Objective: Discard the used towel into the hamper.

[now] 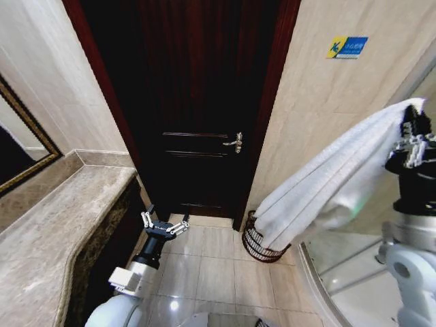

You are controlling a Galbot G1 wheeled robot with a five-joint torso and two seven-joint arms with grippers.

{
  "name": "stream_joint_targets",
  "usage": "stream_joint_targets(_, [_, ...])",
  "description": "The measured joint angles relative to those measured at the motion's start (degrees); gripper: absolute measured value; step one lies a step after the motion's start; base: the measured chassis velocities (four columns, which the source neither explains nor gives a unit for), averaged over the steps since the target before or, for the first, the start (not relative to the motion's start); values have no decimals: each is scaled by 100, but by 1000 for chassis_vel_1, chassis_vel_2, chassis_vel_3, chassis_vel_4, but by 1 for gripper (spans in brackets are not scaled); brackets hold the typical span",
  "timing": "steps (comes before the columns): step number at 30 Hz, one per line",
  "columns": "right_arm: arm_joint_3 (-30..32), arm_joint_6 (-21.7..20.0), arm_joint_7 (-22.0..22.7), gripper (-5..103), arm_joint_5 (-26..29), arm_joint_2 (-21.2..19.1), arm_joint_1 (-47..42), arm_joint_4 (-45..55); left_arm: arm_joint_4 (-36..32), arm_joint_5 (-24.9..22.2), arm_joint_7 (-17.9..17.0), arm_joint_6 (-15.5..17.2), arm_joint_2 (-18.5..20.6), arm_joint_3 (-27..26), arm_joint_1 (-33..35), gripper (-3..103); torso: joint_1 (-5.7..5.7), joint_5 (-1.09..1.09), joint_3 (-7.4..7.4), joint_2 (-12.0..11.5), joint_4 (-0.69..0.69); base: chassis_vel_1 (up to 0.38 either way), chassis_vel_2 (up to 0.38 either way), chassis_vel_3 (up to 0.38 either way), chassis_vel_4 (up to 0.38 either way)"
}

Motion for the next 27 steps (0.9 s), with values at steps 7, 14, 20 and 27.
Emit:
stream_joint_targets(7, [-235,-56,47,1,-146,83,346,-186,0,0,0,0,0,0,0,100,1,-1,0,0,0,0,0,0,0])
stream_joint_targets(14, [-211,-84,-17,1,-226,192,315,-255,0,0,0,0,0,0,0,100,-1,-1,-1,1,-1,0,0,0,0])
stream_joint_targets(20, [-205,-82,-55,1,-213,216,273,-187,0,0,0,0,0,0,0,100,-1,-2,-1,1,-1,-61,51,61,-51])
stream_joint_targets(27, [-213,-18,-104,1,-153,217,253,-184,0,0,0,0,-1,0,0,100,1,1,0,0,0,-172,172,183,-176])
